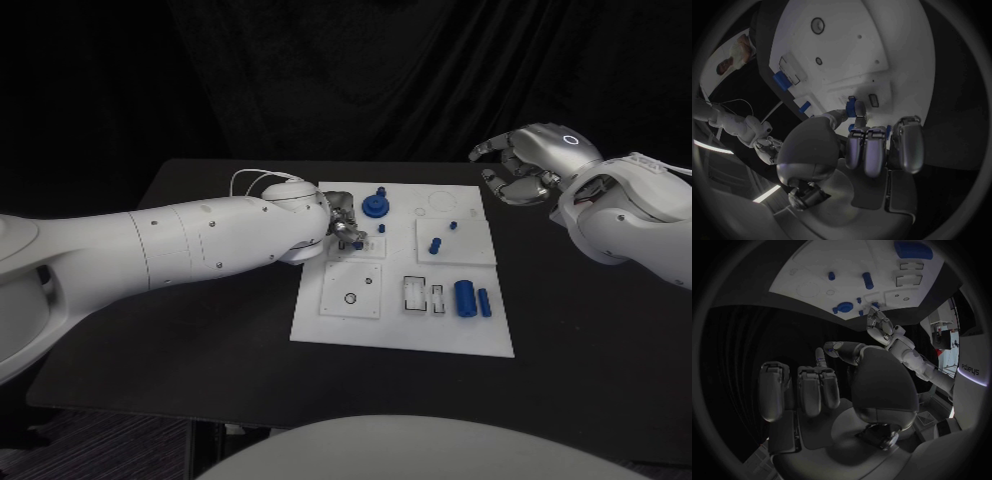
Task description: Assemble the parts on the task board
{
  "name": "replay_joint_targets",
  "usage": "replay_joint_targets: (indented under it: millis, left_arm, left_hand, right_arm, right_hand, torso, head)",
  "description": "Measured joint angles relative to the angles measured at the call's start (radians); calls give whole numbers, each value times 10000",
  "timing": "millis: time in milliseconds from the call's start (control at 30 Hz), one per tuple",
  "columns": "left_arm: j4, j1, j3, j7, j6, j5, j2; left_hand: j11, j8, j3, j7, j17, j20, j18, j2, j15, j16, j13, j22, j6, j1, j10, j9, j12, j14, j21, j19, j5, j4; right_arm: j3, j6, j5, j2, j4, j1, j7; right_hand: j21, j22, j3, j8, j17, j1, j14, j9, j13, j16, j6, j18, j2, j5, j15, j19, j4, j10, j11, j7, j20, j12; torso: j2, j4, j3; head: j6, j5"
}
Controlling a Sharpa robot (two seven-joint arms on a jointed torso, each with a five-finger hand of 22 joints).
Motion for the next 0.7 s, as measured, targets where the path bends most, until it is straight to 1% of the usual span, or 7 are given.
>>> replay_joint_targets:
  millis: [167, 233, 467, 533, 600, 667, 700]
  left_arm:
    - [-29, -29, -6, 12, 27, 0, 30]
    - [-40, -30, -5, 18, 37, 0, 40]
    - [-76, -45, 3, 42, 56, 0, 47]
    - [-81, -49, 4, 46, 60, 0, 48]
    - [-85, -52, 6, 50, 63, 0, 49]
    - [-91, -55, 8, 57, 64, 0, 49]
    - [-92, -55, 9, 60, 64, 0, 49]
  left_hand:
    - [0, 0, 67, -17, 0, 0, 0, 1, 0, 0, 0, 0, -22, 1, 0, 2, 0, 0, 0, 0, -1, -67]
    - [0, 1, 84, -16, 0, 0, 0, 3, 0, 0, 0, 0, -23, 3, 0, 2, 0, 0, 0, 0, -1, -50]
    - [0, 0, 94, -21, 0, 0, 0, 14, 0, 0, 0, 0, -18, 14, 0, 11, 0, 0, -46, 0, -1, -39]
    - [0, 0, 94, -20, 0, 0, 0, 52, 0, 0, 0, 0, -18, -24, 0, 19, 0, 0, -46, 0, -1, -39]
    - [0, -6, 94, -20, 0, 0, 0, 52, 0, 0, 0, 0, -17, -24, 0, 21, 0, 0, -46, 0, -52, -39]
    - [0, -87, 123, -20, 0, 0, 0, 135, 0, 0, 0, 0, -15, -108, 0, 58, 0, 0, -104, 0, -376, -11]
    - [0, -97, 135, -22, 0, 0, -1, 186, 0, 0, 0, 0, -14, -161, 0, 69, 0, 0, -104, 0, -643, 3]
  right_arm:
    - [0, 15, 0, 7, -25, 0, -21]
    - [0, 21, 0, 9, -27, 0, -27]
    - [0, 42, 0, 9, -34, 0, -51]
    - [0, 49, 0, 9, -38, -1, -58]
    - [0, 54, 0, 10, -40, -1, -62]
    - [0, 61, 0, 14, -42, -1, -66]
    - [0, 64, 0, 15, -43, -1, -67]
  right_hand:
    - [0, -1, 0, 0, 0, 0, 0, 0, 0, 0, 0, 0, 0, 0, 0, 0, 0, 0, 0, 0, 0, 0]
    - [0, -1, 40, 0, 0, -42, -34, 0, 0, 0, 0, 0, 42, 0, 34, 0, -40, 0, 0, 0, 0, 0]
    - [0, -1, 40, 0, 0, -42, -35, 0, -1, 0, 0, -1, 42, 0, 35, 0, -39, 0, 0, 0, 0, 0]
    - [0, -2, 40, 0, 0, -42, -35, 1, -1, 0, 0, -1, 42, 0, 35, 0, -39, 0, 0, 0, 0, 0]
    - [0, -1, 12, 0, 0, -42, -35, -2, -1, 0, 0, -1, 42, 0, 35, 0, -67, 0, 0, 0, 0, 0]
    - [0, -2, 13, 0, 0, -42, -35, -8, -1, 0, 0, -1, 42, 0, 35, 0, -67, 0, 0, 0, 0, 0]
    - [0, -2, 13, 0, 0, -42, -35, -8, -1, 0, 0, 0, 42, 0, 35, 0, -67, 0, 0, 0, 0, 0]
  torso:
    - [2, 0, 1]
    - [1, -1, 3]
    - [-4, -6, 8]
    - [-5, -6, 9]
    - [-5, -6, 10]
    - [-6, -6, 10]
    - [-6, -6, 11]
  head:
    - [0, -7]
    - [0, -8]
    - [0, -15]
    - [0, -20]
    - [0, -21]
    - [0, -21]
    - [0, -21]
